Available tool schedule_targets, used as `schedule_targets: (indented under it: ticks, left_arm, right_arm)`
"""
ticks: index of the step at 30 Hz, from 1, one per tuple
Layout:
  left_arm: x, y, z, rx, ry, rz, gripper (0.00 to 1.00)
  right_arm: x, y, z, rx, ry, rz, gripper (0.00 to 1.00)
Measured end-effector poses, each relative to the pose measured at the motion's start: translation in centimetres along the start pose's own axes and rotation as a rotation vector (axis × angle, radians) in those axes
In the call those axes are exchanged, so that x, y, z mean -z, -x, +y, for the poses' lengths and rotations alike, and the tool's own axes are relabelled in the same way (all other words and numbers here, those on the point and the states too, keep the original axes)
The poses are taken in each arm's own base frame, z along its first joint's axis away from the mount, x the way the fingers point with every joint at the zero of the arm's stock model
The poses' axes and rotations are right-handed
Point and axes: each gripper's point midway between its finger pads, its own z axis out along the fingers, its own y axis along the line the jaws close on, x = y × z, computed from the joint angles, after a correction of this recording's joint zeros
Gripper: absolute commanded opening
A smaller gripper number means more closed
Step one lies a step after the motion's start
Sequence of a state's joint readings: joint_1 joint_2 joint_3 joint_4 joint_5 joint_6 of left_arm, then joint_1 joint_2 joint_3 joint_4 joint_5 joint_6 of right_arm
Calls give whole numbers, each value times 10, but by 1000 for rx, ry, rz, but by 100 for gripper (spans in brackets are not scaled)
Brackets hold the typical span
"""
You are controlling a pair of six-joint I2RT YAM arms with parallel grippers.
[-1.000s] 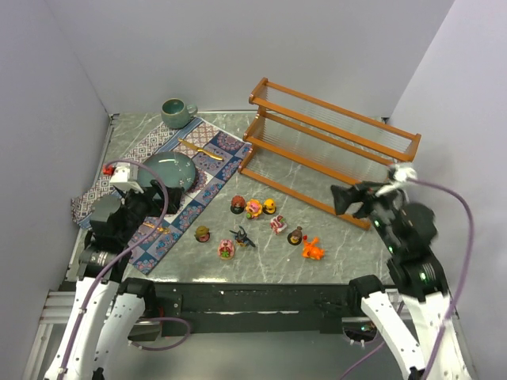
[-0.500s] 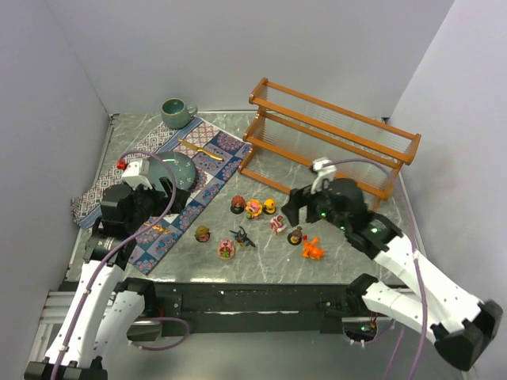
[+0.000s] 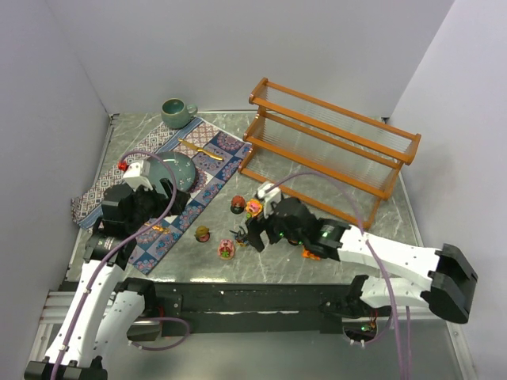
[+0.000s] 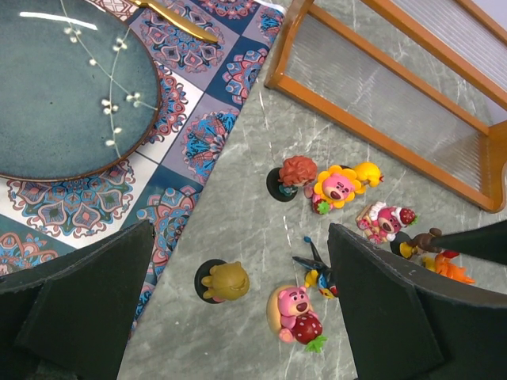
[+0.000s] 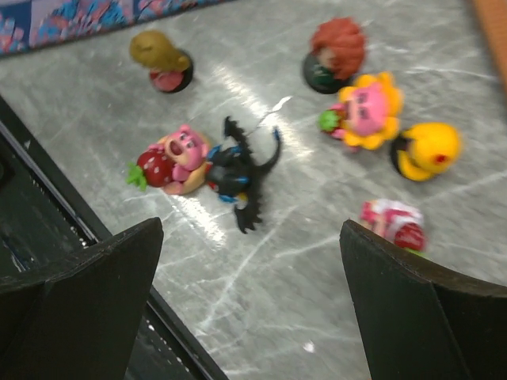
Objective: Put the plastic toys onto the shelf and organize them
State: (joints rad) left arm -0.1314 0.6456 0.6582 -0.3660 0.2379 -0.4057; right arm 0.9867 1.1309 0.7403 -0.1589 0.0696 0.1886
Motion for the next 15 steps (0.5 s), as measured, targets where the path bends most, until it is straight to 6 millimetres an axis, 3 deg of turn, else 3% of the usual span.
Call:
schedule_targets:
  ticks: [6, 15]
  left_arm:
    - [2, -3, 1, 2, 7, 7, 97]
    - [3, 0, 4, 2, 26, -5, 97]
  right_arm:
    - [-17, -32, 24, 77, 49, 28, 92]
    - [-40, -40, 28, 154, -4, 4, 74]
